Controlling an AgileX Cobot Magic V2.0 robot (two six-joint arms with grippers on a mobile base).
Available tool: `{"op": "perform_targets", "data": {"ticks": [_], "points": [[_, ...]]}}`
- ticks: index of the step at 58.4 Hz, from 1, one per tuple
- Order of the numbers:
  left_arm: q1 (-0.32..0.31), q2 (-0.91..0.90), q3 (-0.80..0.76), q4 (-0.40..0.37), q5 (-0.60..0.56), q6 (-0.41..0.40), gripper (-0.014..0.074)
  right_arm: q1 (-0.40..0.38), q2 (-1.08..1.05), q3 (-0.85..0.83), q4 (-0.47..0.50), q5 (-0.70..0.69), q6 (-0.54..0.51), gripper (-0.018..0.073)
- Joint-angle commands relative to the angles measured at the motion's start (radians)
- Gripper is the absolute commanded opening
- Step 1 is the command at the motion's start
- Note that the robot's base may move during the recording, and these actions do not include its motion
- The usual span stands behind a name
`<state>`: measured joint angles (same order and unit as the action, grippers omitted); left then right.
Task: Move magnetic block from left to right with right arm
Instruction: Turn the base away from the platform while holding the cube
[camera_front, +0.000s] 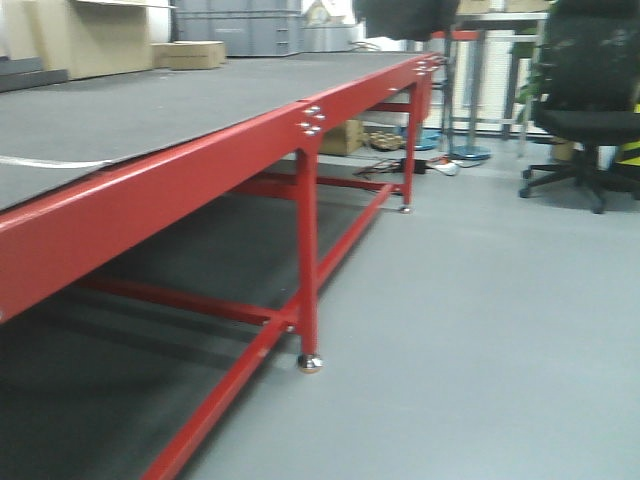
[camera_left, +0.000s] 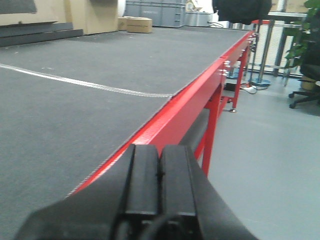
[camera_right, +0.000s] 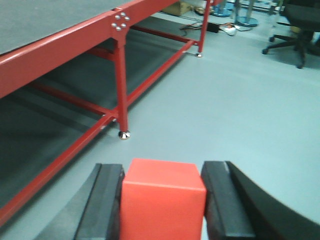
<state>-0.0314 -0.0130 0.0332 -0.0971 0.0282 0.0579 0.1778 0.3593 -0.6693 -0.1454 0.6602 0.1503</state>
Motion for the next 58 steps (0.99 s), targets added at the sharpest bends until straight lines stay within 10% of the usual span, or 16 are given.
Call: {"op": "perform_targets", "data": {"ticks": [1, 58], "points": [[0.0, -0.013, 0.008, -0.005, -0.085, -0.006, -0.0126, -0.003, 0.008, -0.027, -0.019, -0.083, -0.011, 0.0153], [0.0, -0.013, 0.008, -0.005, -0.085, -0.006, -0.0126, -0.003, 0.008, -0.027, -0.019, -0.083, -0.011, 0.0153]]}}
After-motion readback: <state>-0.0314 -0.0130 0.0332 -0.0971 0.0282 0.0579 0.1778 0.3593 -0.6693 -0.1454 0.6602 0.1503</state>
